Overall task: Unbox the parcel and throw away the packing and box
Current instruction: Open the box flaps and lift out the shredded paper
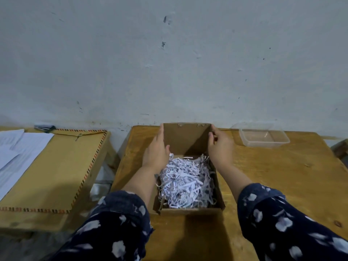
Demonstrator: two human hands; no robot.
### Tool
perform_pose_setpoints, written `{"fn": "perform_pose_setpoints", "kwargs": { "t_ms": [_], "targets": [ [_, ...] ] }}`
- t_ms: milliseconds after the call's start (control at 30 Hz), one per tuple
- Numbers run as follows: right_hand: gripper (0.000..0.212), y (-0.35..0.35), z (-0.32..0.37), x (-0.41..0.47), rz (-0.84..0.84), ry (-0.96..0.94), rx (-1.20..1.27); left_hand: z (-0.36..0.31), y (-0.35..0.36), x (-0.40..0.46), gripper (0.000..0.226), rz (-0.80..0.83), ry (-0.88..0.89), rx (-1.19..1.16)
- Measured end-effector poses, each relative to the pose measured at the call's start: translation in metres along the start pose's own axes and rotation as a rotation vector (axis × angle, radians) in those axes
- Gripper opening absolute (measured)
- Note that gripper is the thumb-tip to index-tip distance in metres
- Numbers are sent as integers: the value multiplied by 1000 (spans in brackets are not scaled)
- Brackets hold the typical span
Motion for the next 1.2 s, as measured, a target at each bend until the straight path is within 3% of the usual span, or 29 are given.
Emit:
{"fn": "perform_pose_setpoints", "kwargs": {
  "t_ms": [233,400,667,800,867,933,1067,1200],
  "targets": [
    [45,20,-18,37,114,42,-40,18,6,36,83,43,-99,23],
    [48,16,-28,52,139,85,-66,18,4,48,81,37,-52,177],
    [39,5,0,34,149,-88,-272,-4,1,39,63,90,146,209],
    [29,10,19,2,263,-233,-262,-18,5,15,46,175,259,177],
    [30,22,23,-17,431,-222,-194,-21,14,1,45,278,259,176],
    [40,38,20,-41,645,-151,-198,-17,28,-15,54,408,232,165],
    [80,57,-2,-89,959,75,-191,5,52,-50,77,593,152,157],
    [104,61,-14,-109,1036,100,-253,19,58,-71,96,632,138,167]
  ]
}}
Point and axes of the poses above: each hand's wrist, its own x-axis towards the middle knuckle, its own y-axis out of the palm, z = x × y, the point moved 9 cm from there along x, towards the middle knuckle, and after that the axes turned 9 degrees about z, right-handed, at the moved point
